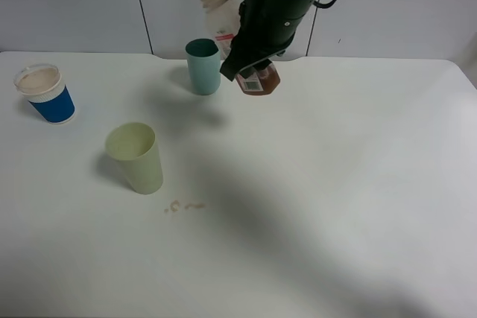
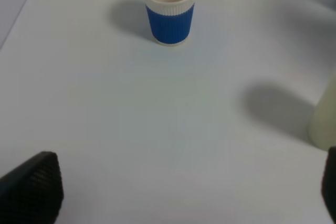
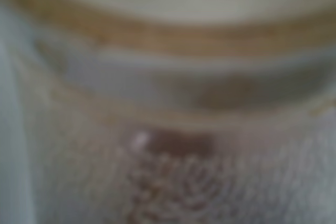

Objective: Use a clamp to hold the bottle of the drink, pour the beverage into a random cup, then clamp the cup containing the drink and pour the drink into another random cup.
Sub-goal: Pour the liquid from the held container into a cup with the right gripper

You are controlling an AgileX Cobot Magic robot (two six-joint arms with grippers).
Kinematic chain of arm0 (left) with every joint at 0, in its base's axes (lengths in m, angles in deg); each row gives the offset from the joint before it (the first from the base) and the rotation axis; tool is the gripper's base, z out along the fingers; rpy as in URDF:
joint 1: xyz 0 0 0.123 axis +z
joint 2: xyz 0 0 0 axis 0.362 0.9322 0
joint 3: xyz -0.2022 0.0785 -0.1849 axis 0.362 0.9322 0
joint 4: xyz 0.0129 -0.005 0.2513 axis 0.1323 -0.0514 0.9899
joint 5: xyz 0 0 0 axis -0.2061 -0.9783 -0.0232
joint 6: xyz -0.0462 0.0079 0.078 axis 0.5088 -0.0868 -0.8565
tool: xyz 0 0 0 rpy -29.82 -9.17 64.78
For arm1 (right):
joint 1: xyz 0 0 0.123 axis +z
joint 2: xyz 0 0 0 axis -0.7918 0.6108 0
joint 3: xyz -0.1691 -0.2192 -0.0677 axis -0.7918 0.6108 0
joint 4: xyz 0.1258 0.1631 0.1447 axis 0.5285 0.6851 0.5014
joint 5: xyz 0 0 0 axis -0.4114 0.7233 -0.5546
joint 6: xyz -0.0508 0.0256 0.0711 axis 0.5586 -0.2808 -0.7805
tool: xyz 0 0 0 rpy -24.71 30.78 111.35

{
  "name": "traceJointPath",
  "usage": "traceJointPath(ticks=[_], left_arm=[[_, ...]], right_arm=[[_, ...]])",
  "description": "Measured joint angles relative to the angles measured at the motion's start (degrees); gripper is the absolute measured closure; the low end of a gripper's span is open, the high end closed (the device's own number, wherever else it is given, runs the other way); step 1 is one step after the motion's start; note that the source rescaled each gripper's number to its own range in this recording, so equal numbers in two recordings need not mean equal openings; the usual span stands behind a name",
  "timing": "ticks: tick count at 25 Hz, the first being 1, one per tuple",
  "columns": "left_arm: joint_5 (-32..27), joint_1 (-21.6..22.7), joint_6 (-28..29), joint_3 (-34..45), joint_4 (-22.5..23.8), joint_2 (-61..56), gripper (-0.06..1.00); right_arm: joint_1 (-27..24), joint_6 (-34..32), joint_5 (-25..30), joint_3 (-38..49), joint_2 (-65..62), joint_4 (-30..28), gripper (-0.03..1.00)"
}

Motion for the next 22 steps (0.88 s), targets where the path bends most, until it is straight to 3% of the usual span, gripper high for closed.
traceJointPath(ticks=[22], left_arm=[[0.0, 0.0, 0.0, 0.0, 0.0, 0.0, -0.06]], right_arm=[[6.3, 9.64, 4.23, -3.68, 4.81, -2.11, 0.96]])
